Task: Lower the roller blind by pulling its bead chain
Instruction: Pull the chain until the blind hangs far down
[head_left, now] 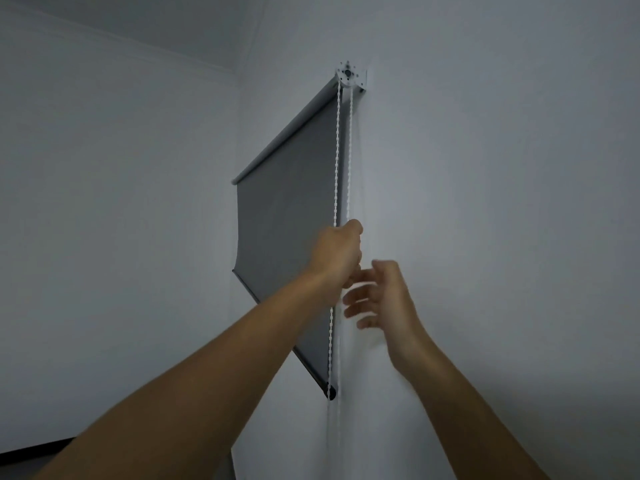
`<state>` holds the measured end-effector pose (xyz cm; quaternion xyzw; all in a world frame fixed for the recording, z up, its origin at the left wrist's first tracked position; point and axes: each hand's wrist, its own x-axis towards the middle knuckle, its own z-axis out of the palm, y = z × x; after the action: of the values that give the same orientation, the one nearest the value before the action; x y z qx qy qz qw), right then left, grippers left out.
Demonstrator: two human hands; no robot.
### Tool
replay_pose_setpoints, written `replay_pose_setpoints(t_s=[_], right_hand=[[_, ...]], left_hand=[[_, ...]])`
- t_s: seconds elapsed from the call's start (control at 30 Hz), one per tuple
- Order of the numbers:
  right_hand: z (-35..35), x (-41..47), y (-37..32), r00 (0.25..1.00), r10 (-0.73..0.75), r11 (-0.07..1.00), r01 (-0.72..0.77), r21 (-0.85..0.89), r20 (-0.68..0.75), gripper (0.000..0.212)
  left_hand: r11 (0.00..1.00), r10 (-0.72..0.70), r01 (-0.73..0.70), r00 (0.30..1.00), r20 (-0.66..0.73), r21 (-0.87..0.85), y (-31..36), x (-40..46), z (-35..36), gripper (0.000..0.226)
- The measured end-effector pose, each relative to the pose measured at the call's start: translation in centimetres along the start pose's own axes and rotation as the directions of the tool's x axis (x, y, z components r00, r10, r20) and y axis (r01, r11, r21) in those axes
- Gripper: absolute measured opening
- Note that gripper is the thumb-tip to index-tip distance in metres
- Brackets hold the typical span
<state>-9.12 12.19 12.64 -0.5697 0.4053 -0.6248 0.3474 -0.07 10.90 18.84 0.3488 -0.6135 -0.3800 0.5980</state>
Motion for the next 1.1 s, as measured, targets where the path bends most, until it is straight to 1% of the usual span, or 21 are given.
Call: replay_pose_setpoints(t_s=[0.1, 0.17, 0.23, 0.33, 0.4, 0.47, 0.53, 0.63, 0.67, 0.73, 0.8, 0.83, 0.93, 1.03, 1.1], right_hand=[[-0.2, 1.5, -1.9, 0.999, -0.045, 0.998, 0.046, -0.053, 0.017, 0.043], [0.1, 2.6, -3.1, 0.999, -0.018, 0.995, 0.022, -0.094, 0.043, 0.043], [0.5, 3.6, -4.4, 0.994, 0.054, 0.996, -0.048, -0.074, 0.094, 0.043], [1.3, 4.5, -5.8, 0.943, 0.201, 0.974, -0.22, 0.044, 0.265, 0.041], [1.8, 5.0, -6.1, 0.916, 0.243, 0.964, -0.265, 0.026, 0.32, 0.036], [1.9, 5.4, -6.4, 0.888, 0.281, 0.956, -0.29, -0.031, 0.364, 0.028], [1.8, 5.9, -6.6, 0.853, 0.32, 0.937, -0.348, -0.007, 0.412, 0.025], [1.6, 6.5, -6.6, 0.81, 0.341, 0.898, -0.431, 0.089, 0.477, 0.028], [1.7, 6.5, -6.6, 0.792, 0.345, 0.879, -0.461, 0.123, 0.503, 0.031], [1.9, 6.7, -6.3, 0.778, 0.346, 0.845, -0.502, 0.186, 0.525, 0.047], [2.1, 6.8, -5.9, 0.814, 0.32, 0.852, -0.471, 0.229, 0.484, 0.055], [2.1, 6.7, -5.6, 0.842, 0.299, 0.869, -0.435, 0.236, 0.45, 0.056], [1.8, 6.2, -4.8, 0.9, 0.225, 0.924, -0.319, 0.211, 0.373, 0.052], [1.0, 5.5, -3.9, 0.919, 0.199, 0.953, -0.262, 0.15, 0.339, 0.048], [0.8, 4.6, -3.0, 0.912, 0.197, 0.959, -0.256, 0.122, 0.36, 0.049]], left_hand=[[0.996, 0.058, -0.056, 0.998, -0.023, 0.068, -1.2, -0.9, -0.1, 0.035], [0.994, 0.068, -0.067, 0.998, -0.003, 0.09, -2.0, -1.5, 0.0, 0.038], [0.982, 0.108, -0.107, 0.994, 0.002, 0.158, -2.6, -2.1, 0.0, 0.041], [0.964, 0.18, -0.18, 0.983, 0.014, 0.198, -3.5, -3.2, 0.0, 0.036], [0.956, 0.207, -0.213, 0.977, 0.051, 0.2, -4.2, -4.0, -0.1, 0.034], [0.962, 0.17, -0.185, 0.981, 0.089, 0.199, -5.0, -4.6, -0.3, 0.037], [0.97, 0.113, -0.138, 0.985, 0.132, 0.2, -5.9, -5.2, -0.6, 0.038], [0.966, 0.108, -0.145, 0.978, 0.177, 0.216, -6.9, -5.9, -0.7, 0.042], [0.963, 0.12, -0.16, 0.975, 0.186, 0.217, -7.1, -6.0, -0.8, 0.044], [0.96, 0.126, -0.172, 0.97, 0.206, 0.222, -7.2, -5.9, -1.1, 0.046], [0.964, 0.088, -0.141, 0.97, 0.229, 0.227, -7.2, -5.7, -1.3, 0.046], [0.969, 0.044, -0.101, 0.968, 0.247, 0.226, -7.2, -5.6, -1.3, 0.046], [0.979, -0.12, 0.067, 0.951, 0.284, 0.19, -7.0, -5.4, -1.7, 0.052], [0.981, -0.139, 0.099, 0.959, 0.247, 0.167, -6.6, -4.4, -2.6, 0.073], [0.988, -0.137, 0.121, 0.974, 0.178, 0.098, -5.8, -3.4, -2.8, 0.082]])
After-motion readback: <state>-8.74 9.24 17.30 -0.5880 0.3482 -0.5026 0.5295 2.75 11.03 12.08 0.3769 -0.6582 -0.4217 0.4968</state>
